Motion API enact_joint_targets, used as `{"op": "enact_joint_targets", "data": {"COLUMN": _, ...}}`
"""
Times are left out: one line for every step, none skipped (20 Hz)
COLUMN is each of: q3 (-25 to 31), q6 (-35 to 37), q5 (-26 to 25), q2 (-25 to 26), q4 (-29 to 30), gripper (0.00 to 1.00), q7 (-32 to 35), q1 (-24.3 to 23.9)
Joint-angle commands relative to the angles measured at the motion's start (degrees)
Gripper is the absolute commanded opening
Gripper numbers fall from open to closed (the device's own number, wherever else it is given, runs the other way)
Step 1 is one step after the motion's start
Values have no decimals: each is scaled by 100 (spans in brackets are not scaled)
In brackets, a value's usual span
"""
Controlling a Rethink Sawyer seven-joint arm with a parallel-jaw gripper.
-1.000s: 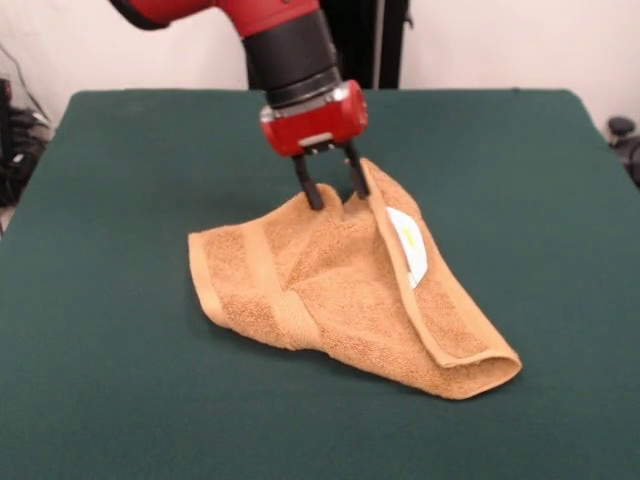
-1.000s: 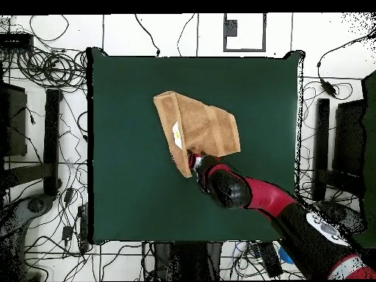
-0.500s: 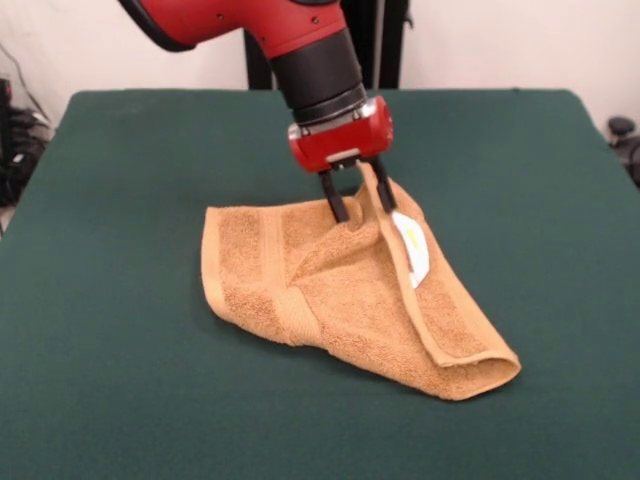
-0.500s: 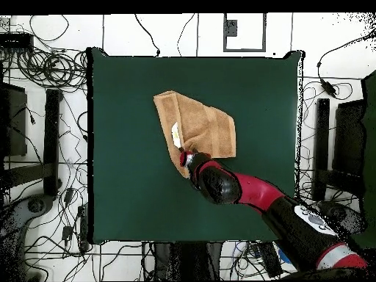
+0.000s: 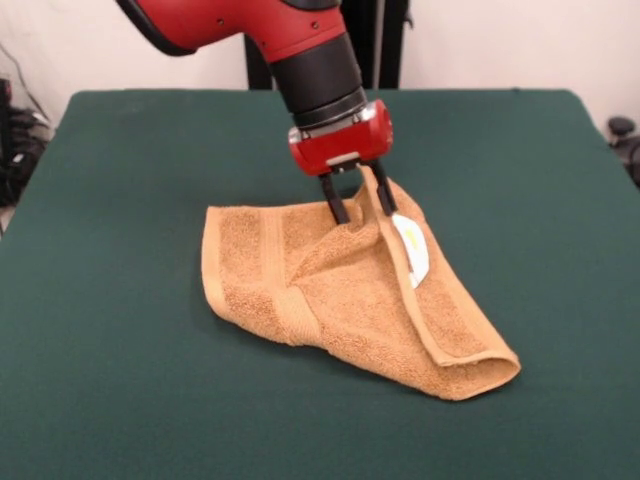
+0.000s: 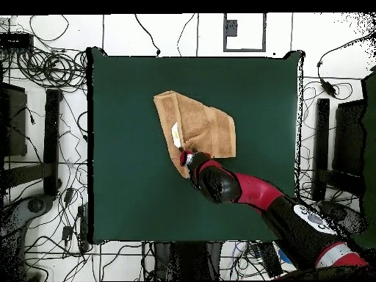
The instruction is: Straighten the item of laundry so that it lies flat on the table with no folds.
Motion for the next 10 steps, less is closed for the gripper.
{"op": "enact_joint_targets", "data": {"q3": 21, "q6": 133, "q5": 42, "q2": -42, "q4": -321, "gripper": 100, "q7": 608, "q1": 216}}
{"op": "enact_joint_targets", "data": {"q3": 11, "q6": 226, "q5": 22, "q2": -66, "q4": -344, "gripper": 100, "q7": 537, "q1": 176}}
{"op": "enact_joint_targets", "data": {"q3": 2, "q6": 319, "q5": 2, "q2": -91, "q4": -366, "gripper": 100, "q7": 466, "q1": 137}}
{"op": "enact_joint_targets", "data": {"q3": -6, "q6": 418, "q5": -40, "q2": -111, "q4": -400, "gripper": 100, "q7": 363, "q1": 71}}
{"op": "enact_joint_targets", "data": {"q3": -7, "q6": 466, "q5": -63, "q2": -124, "q4": -407, "gripper": 100, "q7": 313, "q1": 27}}
{"op": "enact_joint_targets", "data": {"q3": -3, "q6": 547, "q5": -113, "q2": -120, "q4": -446, "gripper": 100, "q7": 207, "q1": -51}}
{"op": "enact_joint_targets", "data": {"q3": 2, "q6": 583, "q5": -141, "q2": -109, "q4": -467, "gripper": 100, "q7": 151, "q1": -95}}
{"op": "enact_joint_targets", "data": {"q3": 20, "q6": 608, "q5": -175, "q2": -77, "q4": -478, "gripper": 100, "q7": 96, "q1": -153}}
{"op": "enact_joint_targets", "data": {"q3": 37, "q6": 633, "q5": -208, "q2": -44, "q4": -489, "gripper": 100, "q7": 41, "q1": -211}}
{"op": "enact_joint_targets", "data": {"q3": 55, "q6": 658, "q5": -242, "q2": -12, "q4": -500, "gripper": 100, "q7": -14, "q1": -269}}
